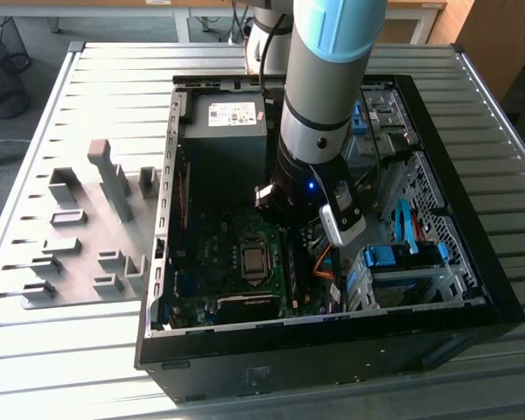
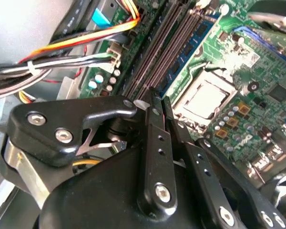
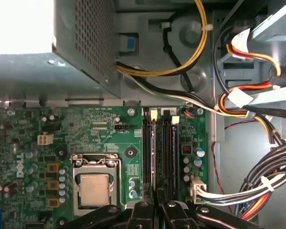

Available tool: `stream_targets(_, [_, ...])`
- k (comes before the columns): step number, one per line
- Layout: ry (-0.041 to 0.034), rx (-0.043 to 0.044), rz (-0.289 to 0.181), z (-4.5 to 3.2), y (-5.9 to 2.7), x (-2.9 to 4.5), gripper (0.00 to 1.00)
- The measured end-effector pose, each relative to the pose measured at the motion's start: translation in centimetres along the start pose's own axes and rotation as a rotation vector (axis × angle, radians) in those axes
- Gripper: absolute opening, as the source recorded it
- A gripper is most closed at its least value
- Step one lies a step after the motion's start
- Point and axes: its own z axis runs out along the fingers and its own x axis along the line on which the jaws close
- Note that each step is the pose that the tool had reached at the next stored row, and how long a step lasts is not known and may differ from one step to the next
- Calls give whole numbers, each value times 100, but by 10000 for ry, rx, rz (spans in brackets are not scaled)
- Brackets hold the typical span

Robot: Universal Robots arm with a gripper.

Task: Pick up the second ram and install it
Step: 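Insert the second ram into the second slot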

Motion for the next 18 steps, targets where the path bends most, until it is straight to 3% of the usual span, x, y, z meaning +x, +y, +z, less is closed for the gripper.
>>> stream_targets(4, [-2,-2,88,53,-3,-2,14])
stream_targets(18, [-6,-44,292,102,-3,-4,14])
